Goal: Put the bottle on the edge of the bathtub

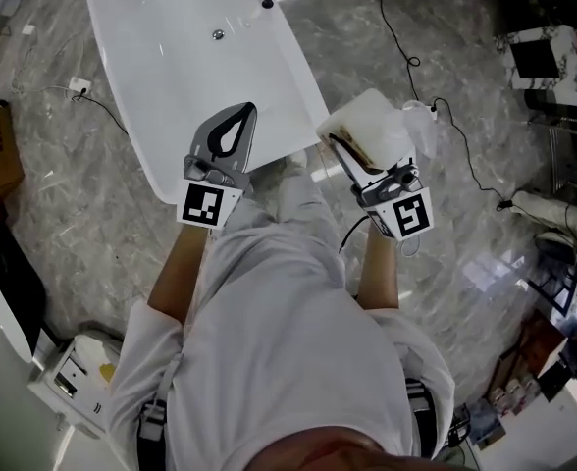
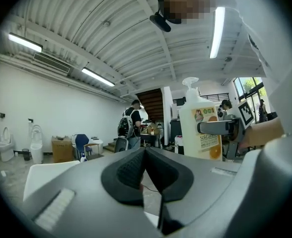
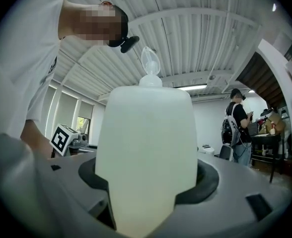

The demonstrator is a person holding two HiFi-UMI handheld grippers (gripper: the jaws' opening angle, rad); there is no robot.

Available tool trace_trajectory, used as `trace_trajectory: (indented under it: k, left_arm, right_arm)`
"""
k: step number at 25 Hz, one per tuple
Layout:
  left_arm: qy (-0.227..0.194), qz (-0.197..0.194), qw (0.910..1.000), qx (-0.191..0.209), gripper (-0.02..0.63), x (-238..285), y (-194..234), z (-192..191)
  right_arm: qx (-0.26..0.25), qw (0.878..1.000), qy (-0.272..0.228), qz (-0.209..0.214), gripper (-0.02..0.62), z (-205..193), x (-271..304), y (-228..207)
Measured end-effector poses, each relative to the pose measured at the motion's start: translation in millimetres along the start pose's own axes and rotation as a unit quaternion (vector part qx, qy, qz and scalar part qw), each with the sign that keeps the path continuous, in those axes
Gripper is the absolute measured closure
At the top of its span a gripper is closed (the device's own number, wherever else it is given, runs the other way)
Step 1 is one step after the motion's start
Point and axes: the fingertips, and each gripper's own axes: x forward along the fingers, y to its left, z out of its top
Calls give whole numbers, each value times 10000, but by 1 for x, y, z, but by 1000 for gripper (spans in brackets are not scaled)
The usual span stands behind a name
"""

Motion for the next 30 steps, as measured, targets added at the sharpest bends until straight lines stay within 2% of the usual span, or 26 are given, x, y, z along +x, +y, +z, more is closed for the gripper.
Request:
trace_trajectory:
  k: [4, 9, 14, 17, 21, 30]
  left_arm:
    - [171, 70, 9998, 80, 606, 42, 20, -44]
    - [268, 49, 9996, 29, 606, 83, 41, -113]
    - [237, -192, 9992, 250, 606, 125, 47, -184]
    - [302, -343, 9988, 168, 606, 132, 44, -220]
    - [300, -283, 9991, -20, 606, 141, 53, -260]
    - [404, -78, 9989, -202, 606, 134, 63, -312]
  right_arm:
    - [-122, 9999, 98, 51, 250, -54, 17, -44]
    - [-105, 9998, 27, -137, 250, -134, 38, -74]
    - [-60, 9990, -106, -428, 250, -212, 48, -101]
    - [-110, 9981, -120, -594, 250, -246, 46, -106]
    - [-73, 9970, -173, -753, 250, -287, 52, -114]
    - [-209, 9943, -247, -1015, 252, -353, 50, -118]
